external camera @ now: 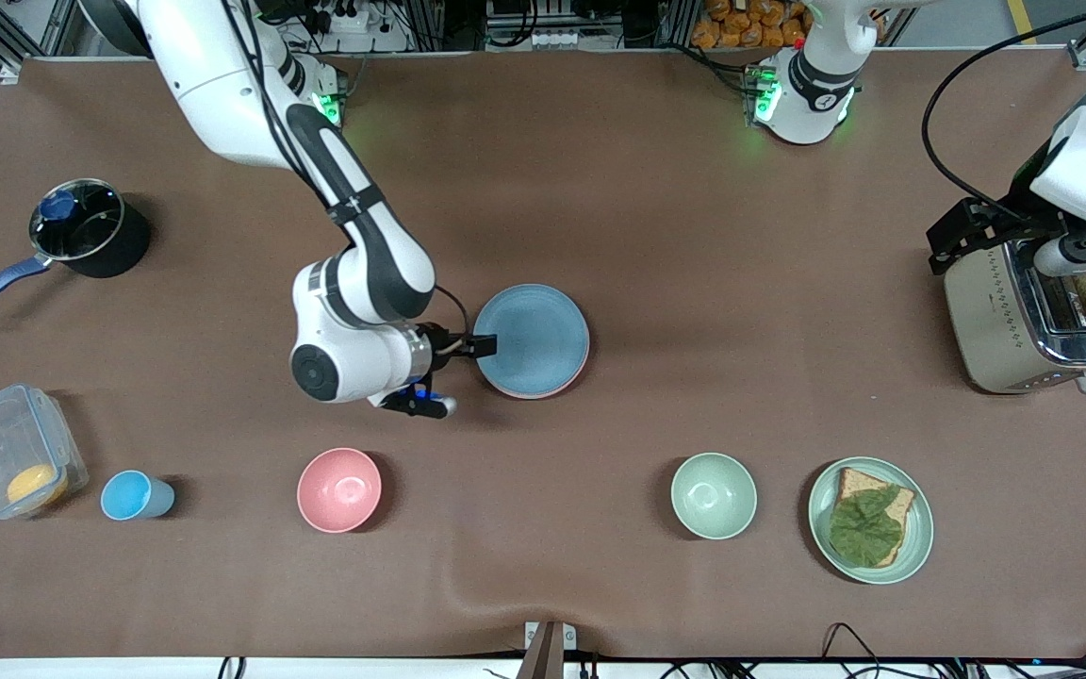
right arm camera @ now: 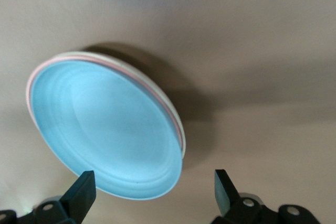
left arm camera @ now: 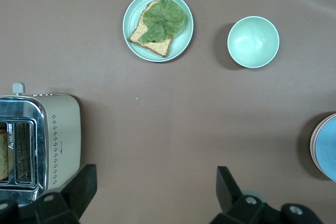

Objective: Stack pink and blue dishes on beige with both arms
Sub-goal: 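Open the right gripper and draw it back from the plate stack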

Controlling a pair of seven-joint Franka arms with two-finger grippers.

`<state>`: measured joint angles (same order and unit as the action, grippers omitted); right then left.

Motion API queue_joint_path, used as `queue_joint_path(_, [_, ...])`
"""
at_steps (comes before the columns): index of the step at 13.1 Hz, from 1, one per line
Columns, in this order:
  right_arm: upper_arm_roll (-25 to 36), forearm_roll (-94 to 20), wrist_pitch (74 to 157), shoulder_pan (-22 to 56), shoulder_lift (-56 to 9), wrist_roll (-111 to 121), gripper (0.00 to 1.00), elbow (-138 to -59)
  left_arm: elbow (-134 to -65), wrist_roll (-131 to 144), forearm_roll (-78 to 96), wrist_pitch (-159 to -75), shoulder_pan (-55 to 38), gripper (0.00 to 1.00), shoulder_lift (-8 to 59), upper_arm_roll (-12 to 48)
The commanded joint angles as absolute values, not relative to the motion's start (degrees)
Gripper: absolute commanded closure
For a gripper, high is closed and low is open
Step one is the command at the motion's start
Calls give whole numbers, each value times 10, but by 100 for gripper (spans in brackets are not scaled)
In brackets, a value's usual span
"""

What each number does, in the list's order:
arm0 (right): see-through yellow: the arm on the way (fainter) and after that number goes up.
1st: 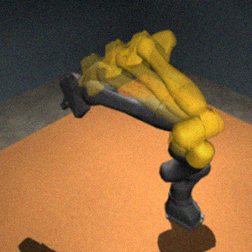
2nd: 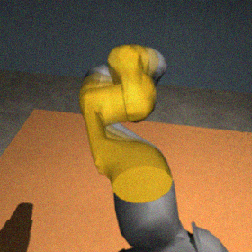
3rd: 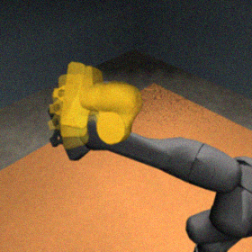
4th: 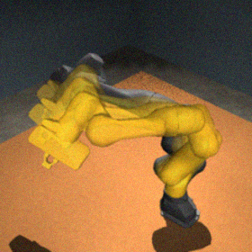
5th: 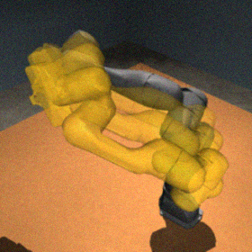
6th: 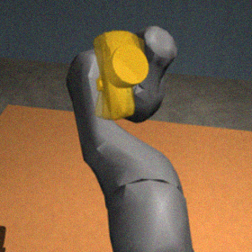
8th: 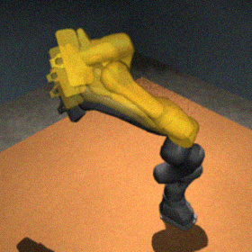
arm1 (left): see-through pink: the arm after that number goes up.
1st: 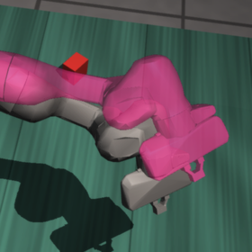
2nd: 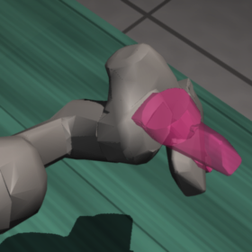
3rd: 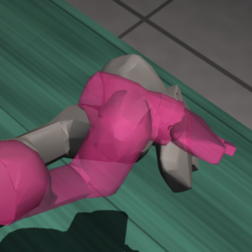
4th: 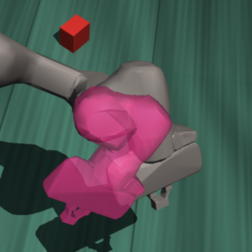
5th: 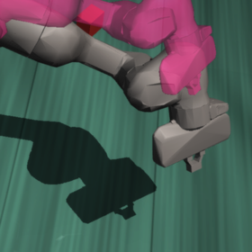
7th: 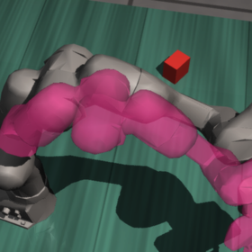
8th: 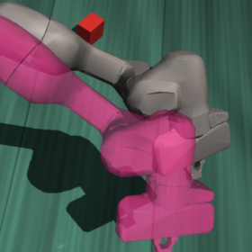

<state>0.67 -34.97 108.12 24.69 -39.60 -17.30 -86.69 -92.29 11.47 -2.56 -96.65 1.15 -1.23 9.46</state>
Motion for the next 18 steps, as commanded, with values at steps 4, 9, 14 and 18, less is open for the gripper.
queue_joint_path(4, [3,-238,921,124,-368,-168,0,-783,-923,109,-35,-959,4,0,-16,92])
queue_joint_path(9, [3,-122,884,65,-302,-164,0,-784,-925,109,-36,-959,4,0,-9,94])
queue_joint_path(14, [4,-50,857,24,-218,-91,0,-794,-920,106,-25,-925,10,0,-11,93])
queue_joint_path(18, [8,-26,874,4,-83,-95,0,-873,-920,105,-25,-913,10,0,-15,89])
